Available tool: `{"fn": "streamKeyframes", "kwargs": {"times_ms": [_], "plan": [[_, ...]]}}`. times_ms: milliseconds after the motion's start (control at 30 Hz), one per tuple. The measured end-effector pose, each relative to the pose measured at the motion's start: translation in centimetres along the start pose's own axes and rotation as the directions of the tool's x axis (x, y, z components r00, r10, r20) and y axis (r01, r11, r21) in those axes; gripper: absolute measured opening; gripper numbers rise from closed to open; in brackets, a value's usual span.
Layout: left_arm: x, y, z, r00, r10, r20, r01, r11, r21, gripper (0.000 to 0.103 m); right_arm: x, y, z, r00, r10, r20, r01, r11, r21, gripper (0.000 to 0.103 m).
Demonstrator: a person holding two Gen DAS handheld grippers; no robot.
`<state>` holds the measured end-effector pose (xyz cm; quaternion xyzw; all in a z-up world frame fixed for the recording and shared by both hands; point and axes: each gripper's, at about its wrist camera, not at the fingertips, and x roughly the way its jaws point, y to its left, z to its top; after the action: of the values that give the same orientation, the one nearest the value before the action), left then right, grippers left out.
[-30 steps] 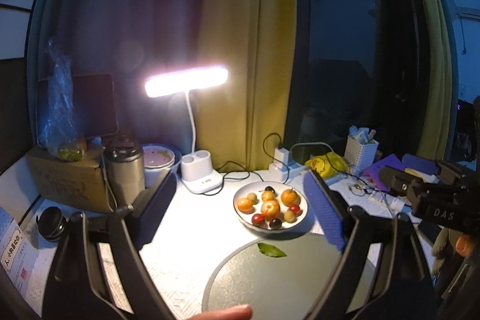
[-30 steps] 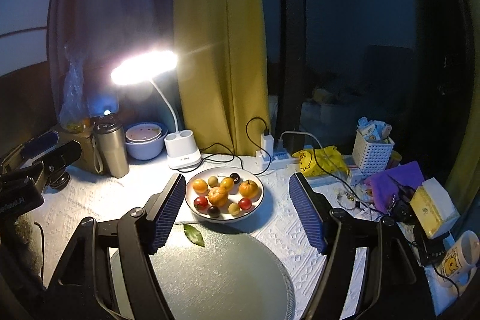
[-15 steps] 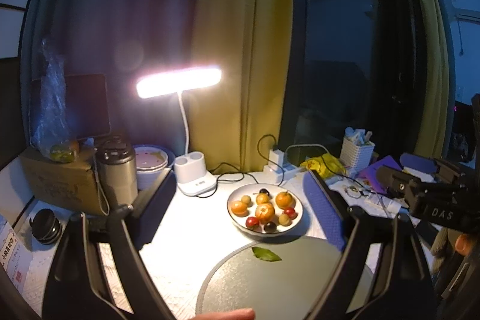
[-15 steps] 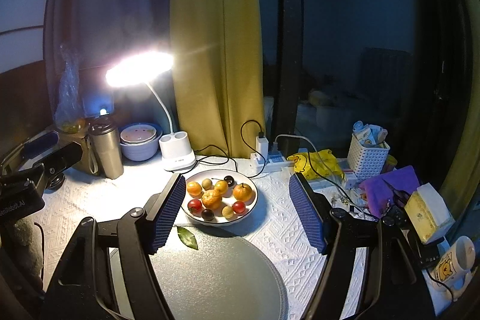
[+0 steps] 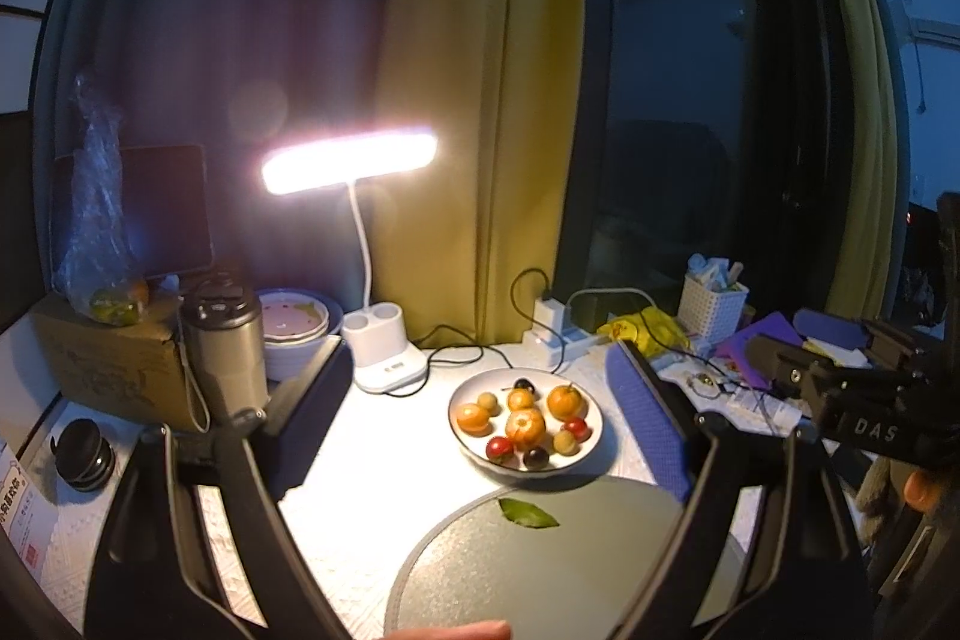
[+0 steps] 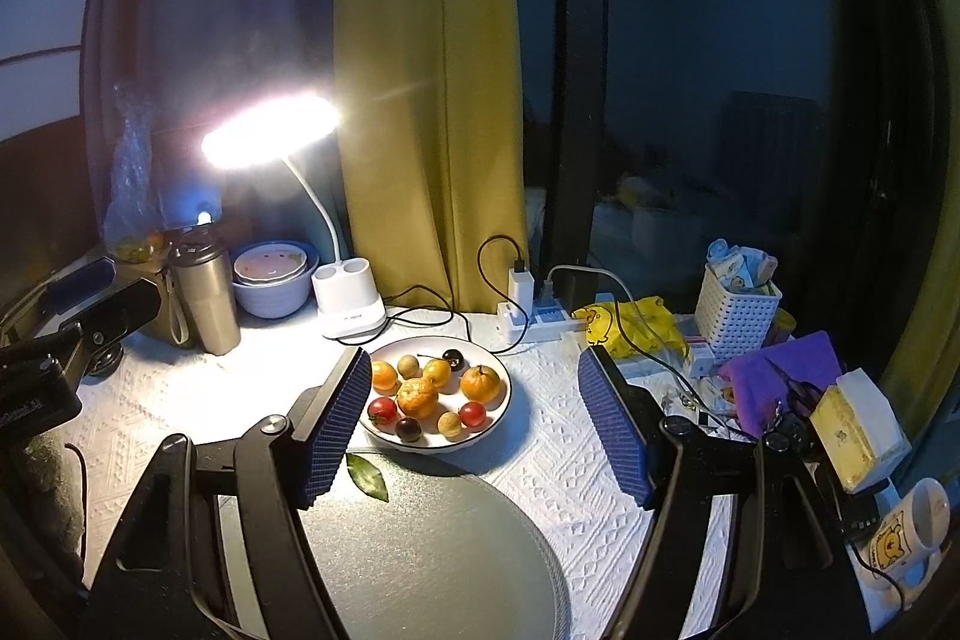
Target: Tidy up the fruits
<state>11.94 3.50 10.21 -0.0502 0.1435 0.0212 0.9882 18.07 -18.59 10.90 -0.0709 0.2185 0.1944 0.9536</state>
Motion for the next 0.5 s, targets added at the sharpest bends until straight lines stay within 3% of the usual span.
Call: {"fn": "streamKeyframes", "kwargs": {"times_ms": [500], "plan": [[0.52,-0.33,-0.1,1.0,-0.004,-0.004,0.004,1.0,0.004,0.087,0.85,-0.79,-0.03,1.0,0.005,0.001,-0.005,1.0,0.01,0.074]]}}
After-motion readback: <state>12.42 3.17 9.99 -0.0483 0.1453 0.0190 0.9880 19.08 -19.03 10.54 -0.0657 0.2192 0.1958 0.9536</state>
